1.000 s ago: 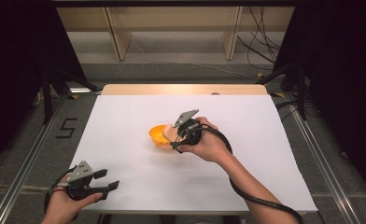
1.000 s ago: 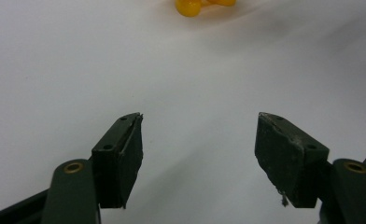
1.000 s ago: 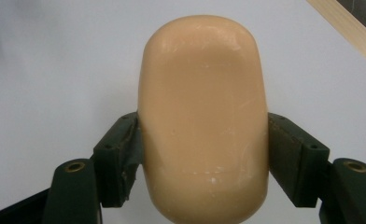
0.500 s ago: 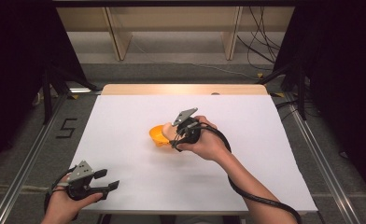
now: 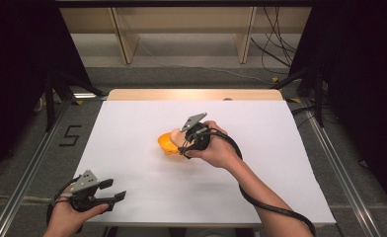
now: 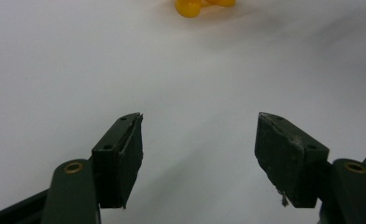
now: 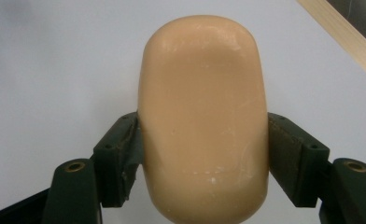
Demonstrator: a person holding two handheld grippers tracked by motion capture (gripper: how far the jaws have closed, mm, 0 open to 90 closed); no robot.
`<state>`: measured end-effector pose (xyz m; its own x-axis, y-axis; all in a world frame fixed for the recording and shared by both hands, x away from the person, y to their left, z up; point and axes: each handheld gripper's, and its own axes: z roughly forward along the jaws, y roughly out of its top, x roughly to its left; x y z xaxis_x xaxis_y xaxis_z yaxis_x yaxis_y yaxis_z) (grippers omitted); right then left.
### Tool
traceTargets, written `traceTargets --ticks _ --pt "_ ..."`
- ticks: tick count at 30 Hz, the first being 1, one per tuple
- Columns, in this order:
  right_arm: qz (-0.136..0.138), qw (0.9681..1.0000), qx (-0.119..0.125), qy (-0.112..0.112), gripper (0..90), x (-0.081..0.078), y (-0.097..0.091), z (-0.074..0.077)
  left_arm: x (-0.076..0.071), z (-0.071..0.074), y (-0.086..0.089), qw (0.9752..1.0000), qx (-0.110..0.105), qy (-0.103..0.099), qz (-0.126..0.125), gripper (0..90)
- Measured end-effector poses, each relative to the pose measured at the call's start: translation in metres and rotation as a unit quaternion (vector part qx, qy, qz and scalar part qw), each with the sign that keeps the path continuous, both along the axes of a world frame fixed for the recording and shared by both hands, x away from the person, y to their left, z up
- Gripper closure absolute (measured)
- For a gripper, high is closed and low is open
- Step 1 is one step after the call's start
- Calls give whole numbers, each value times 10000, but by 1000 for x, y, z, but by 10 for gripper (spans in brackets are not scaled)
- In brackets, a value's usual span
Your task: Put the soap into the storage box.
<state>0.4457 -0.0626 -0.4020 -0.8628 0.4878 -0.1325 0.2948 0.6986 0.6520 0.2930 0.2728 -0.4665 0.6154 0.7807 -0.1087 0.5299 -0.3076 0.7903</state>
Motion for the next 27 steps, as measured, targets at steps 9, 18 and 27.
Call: traceTargets --ticks 9,18,27 --pt "-111 9999 1 75 332 4 2 1 0 0 0 10000 -21 24 -21 321" --pt "-37 10000 1 -10 332 9 3 -1 0 0 0 10000 -22 22 -23 321" --pt "-190 9998 7 62 332 13 5 0 1 0 0 10000 -19 31 -41 321"
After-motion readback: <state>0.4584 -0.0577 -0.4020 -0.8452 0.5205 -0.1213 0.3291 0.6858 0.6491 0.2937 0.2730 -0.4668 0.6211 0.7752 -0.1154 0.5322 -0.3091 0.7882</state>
